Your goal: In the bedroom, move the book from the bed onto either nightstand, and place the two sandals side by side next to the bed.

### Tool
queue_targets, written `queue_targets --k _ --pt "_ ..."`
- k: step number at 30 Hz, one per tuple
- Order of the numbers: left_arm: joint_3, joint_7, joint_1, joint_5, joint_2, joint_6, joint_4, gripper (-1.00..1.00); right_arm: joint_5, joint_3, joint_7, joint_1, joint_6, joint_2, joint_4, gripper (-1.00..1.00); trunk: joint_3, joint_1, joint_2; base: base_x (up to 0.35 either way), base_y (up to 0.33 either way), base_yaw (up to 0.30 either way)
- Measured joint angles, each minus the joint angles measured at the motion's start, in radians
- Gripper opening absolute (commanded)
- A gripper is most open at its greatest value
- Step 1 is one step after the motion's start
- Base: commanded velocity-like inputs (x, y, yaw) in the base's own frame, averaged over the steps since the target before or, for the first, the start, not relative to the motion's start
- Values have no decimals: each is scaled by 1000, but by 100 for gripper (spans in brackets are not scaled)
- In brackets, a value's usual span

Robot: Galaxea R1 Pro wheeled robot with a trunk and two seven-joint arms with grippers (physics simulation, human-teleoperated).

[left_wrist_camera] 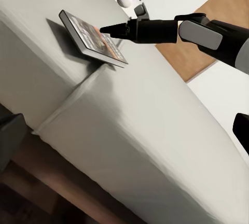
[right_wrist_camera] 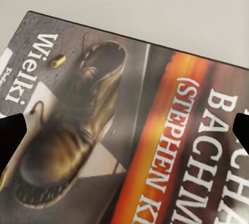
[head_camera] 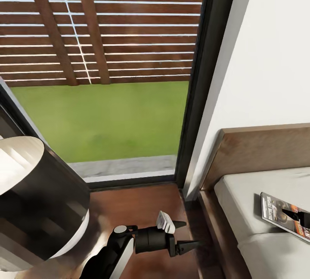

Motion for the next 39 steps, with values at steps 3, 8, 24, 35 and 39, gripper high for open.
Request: queue_targets --k 3,8,24,35,39 --pt "0 0 0 0 0 0 0 100 0 0 0 0 0 0 0 100 0 0 0 0 0 -132" --pt "0 -1 0 0 0 0 1 100 0 0 0 0 0 0 -1 100 0 0 0 0 0 -167" --pt "0 -1 0 0 0 0 0 100 0 0 0 0 0 0 -1 100 0 0 0 0 0 -61" --pt "0 0 0 0 0 0 0 100 0 0 1 0 0 0 -7 100 0 0 0 0 0 -23" --pt "0 0 0 0 0 0 0 100 0 0 1 0 0 0 -9 100 -12 15 -28 0 0 0"
